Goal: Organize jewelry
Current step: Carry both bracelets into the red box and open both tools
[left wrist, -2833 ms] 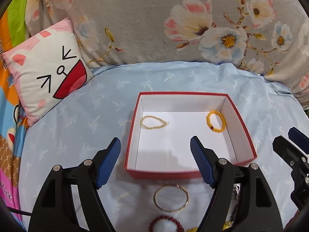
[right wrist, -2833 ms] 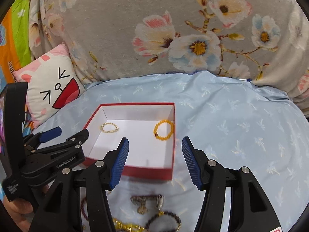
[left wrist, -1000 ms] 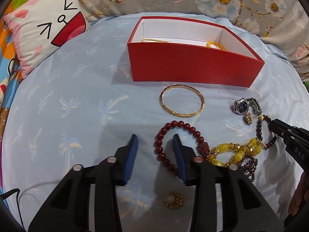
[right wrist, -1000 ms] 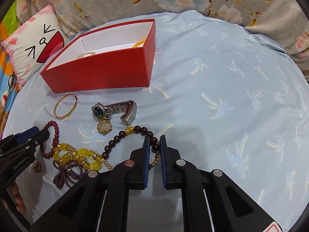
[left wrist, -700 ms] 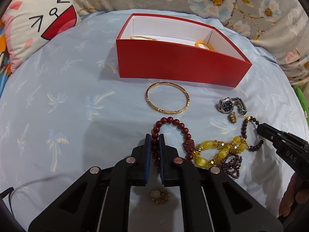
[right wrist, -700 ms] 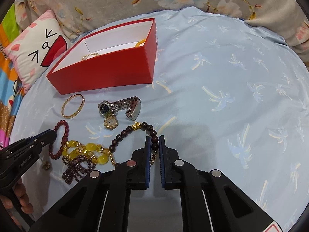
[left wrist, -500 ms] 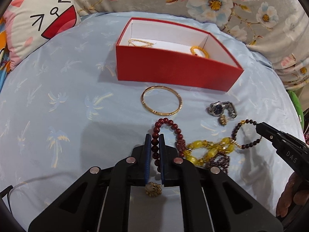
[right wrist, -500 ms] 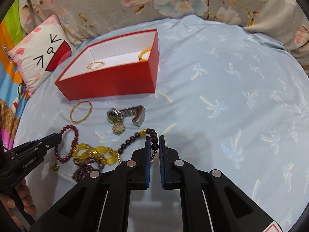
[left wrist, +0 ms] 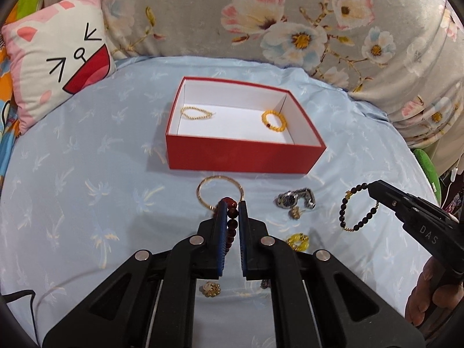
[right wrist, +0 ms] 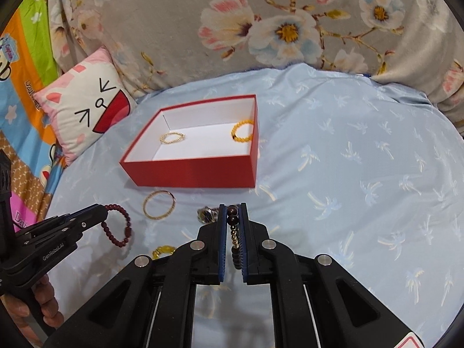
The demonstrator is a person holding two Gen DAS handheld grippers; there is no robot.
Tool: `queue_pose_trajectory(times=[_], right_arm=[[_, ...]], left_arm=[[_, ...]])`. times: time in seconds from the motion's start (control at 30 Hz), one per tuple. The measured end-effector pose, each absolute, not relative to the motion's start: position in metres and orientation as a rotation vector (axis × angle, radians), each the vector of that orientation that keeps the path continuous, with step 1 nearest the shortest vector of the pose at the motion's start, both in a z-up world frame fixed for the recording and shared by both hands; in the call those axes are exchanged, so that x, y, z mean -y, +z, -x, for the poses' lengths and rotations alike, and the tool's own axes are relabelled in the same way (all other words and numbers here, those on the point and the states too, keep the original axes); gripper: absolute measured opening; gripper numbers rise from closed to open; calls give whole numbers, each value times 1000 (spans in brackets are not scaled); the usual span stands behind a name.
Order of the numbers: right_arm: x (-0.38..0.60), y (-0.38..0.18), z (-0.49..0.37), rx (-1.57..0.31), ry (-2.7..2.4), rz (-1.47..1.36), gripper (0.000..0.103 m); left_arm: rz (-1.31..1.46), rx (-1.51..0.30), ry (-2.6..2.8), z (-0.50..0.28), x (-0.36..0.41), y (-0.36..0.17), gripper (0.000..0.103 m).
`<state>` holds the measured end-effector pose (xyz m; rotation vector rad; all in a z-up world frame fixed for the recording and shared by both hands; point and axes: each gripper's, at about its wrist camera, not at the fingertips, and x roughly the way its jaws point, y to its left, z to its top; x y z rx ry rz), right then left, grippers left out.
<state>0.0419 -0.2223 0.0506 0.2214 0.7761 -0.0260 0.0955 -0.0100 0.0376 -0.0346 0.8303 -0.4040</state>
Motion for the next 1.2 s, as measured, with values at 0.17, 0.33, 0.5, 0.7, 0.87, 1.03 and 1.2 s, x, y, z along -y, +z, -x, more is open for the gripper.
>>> queue_pose_trajectory(times=[0.17,0.33,0.5,0.7,0.87,1.03,1.2], right_arm=[[222,70,-55,-734,-1,-224,8],[221,96,-81,-673,11,-196,8],[222,108,-123,-647,37,-207,8],[221,93,-174,-679,72,-261,8],[217,66,-204,-738,110,-318,8],[211,39,-220,-801,109,-306,8],[214,16,-226,-851,59,-251,10]], left_arm=[[33,-776,-423,-109,14,64,8],[19,-707,-424,-139,22,91,8],[23,-686,-423,-181,33,102,8],[18,-710,-417,-227,48,89,8],[19,-754,-414,-251,56,66,7],[9,-794,-399,-262,59,44,8],[-9,-812,-355,-269,55,27,8]])
